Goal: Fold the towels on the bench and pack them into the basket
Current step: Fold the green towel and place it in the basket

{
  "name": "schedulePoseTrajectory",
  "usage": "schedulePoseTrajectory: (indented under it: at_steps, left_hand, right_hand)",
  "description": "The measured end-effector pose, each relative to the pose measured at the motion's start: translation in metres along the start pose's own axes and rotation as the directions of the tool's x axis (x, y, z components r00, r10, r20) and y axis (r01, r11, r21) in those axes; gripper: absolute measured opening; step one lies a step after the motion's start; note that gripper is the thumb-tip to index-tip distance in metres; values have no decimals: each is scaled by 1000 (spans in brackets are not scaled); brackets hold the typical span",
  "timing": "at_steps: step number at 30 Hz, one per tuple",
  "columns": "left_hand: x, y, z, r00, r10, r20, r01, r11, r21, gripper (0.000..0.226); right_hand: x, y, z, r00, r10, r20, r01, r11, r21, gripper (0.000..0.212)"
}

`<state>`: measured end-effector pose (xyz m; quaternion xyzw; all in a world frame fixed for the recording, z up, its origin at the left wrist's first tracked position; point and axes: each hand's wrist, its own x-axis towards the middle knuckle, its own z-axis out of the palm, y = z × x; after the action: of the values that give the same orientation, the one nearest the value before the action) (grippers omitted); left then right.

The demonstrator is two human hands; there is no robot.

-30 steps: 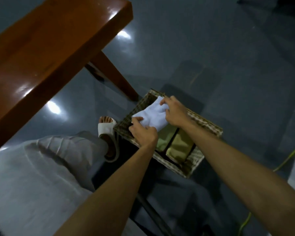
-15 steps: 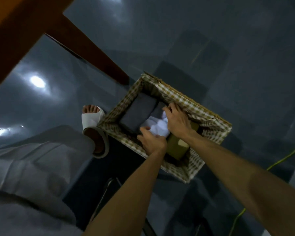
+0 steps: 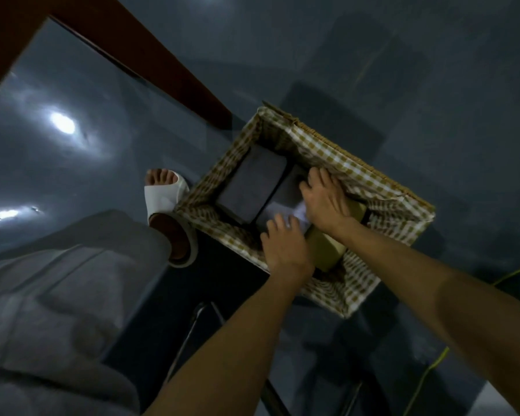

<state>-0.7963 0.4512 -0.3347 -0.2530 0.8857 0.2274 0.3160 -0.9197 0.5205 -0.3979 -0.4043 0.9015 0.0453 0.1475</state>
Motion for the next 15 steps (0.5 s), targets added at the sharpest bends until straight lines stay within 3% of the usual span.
schedulePoseTrajectory:
  at_steps: [4,8,11,13,15]
  left_hand:
    - [12,-8,6,938,-28,347,60,995,-84,116]
    - [22,-12,1,902,-25,430,93,986,-139,114]
    - [17,-16,-2,943,-26,331,124,952,-279,99]
    - [11,-19,-10,985,-98,143,157,859,-488,80]
    - [5,-23,-24,977,-213,-4,159,742,-651,56]
  right_hand:
    - [4,7,2,991,29,127,-45,992,122,40]
    - [7,6,3,969,21,247,-48,993,107,55]
    - [8,2,-5,972,40,230,-70,990,123,61]
    - [7,-2,-16,977,74,202,-113,976,186,61]
    - [7,-4,-24,982,83,170,-128,953,276,57]
